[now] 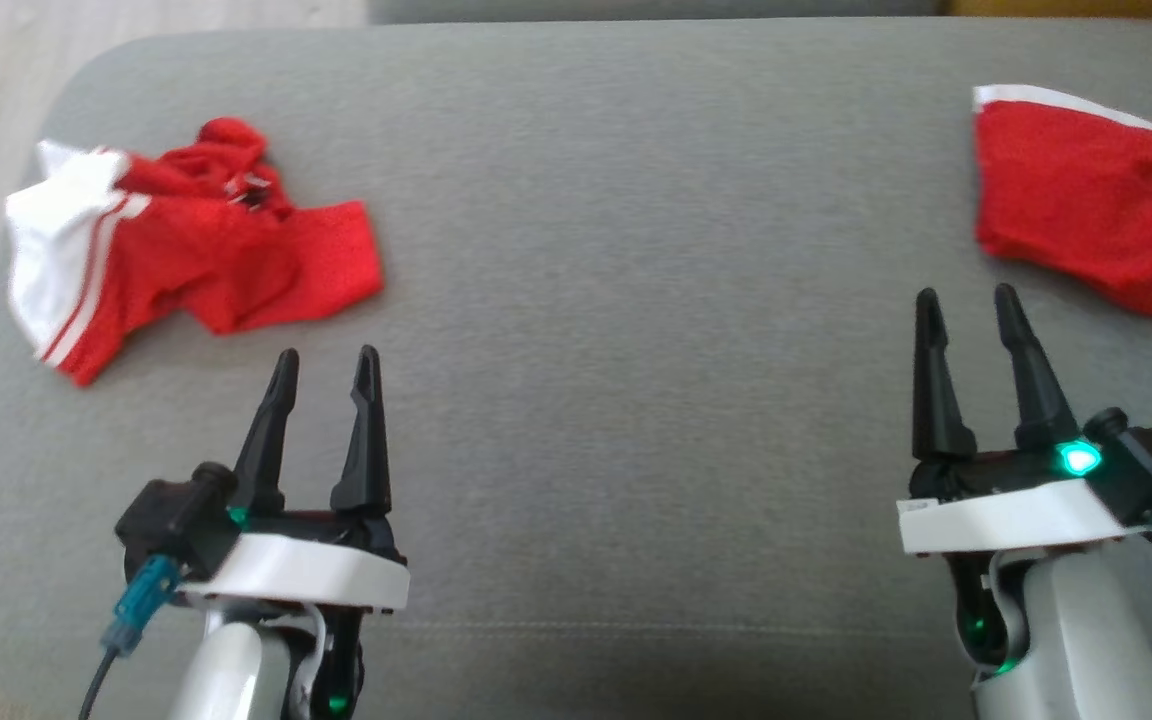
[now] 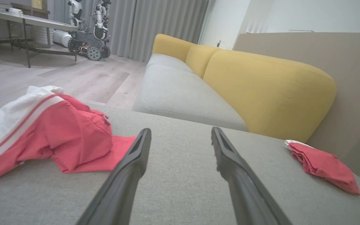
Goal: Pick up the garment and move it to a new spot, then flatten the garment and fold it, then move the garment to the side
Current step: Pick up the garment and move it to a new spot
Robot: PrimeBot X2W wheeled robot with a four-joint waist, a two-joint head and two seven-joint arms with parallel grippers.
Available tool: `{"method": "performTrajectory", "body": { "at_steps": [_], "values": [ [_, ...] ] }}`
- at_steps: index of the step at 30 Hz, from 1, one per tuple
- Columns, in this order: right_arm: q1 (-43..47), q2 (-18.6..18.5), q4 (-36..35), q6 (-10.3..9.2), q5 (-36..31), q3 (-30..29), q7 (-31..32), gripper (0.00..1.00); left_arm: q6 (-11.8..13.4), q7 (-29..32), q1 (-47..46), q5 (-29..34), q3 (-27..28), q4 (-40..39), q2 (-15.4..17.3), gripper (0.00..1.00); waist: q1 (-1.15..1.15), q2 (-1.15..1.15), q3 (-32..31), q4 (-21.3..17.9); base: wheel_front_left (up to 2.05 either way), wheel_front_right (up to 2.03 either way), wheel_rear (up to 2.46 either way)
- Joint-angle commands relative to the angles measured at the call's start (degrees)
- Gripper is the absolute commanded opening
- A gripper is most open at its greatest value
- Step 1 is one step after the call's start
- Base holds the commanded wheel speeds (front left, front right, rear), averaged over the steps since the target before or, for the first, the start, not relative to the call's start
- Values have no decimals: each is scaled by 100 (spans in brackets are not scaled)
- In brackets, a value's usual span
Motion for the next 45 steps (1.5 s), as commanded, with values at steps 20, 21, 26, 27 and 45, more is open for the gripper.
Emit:
{"method": "performTrajectory", "body": {
  "at_steps": [20, 21, 26, 27, 45],
  "values": [
    [25, 28, 213, 36, 59, 1002, -25, 100, 146, -29, 197, -91, 460, -388, 37, 100, 0, 0, -375, 1799, 0, 0, 0],
    [40, 24, 226, 36, 74, 1015, -25, 100, 154, -29, 232, -92, 476, -400, 37, 100, 0, 0, -391, 1856, 0, 0, 0],
    [81, 14, 276, 36, 122, 1118, -20, 100, 202, -29, 365, -136, 556, -450, 37, 100, 0, 0, -456, 2024, 0, 0, 0],
    [85, 14, 277, 36, 127, 1134, -16, 100, 198, -29, 381, -135, 560, -453, 37, 100, 0, 0, -463, 2036, 0, 0, 0],
    [-33, -33, 149, 36, 103, 1072, 41, 100, 242, -29, 186, -315, 847, -351, 37, 100, 0, 0, -87, 1837, 0, 0, 0]
  ]
}}
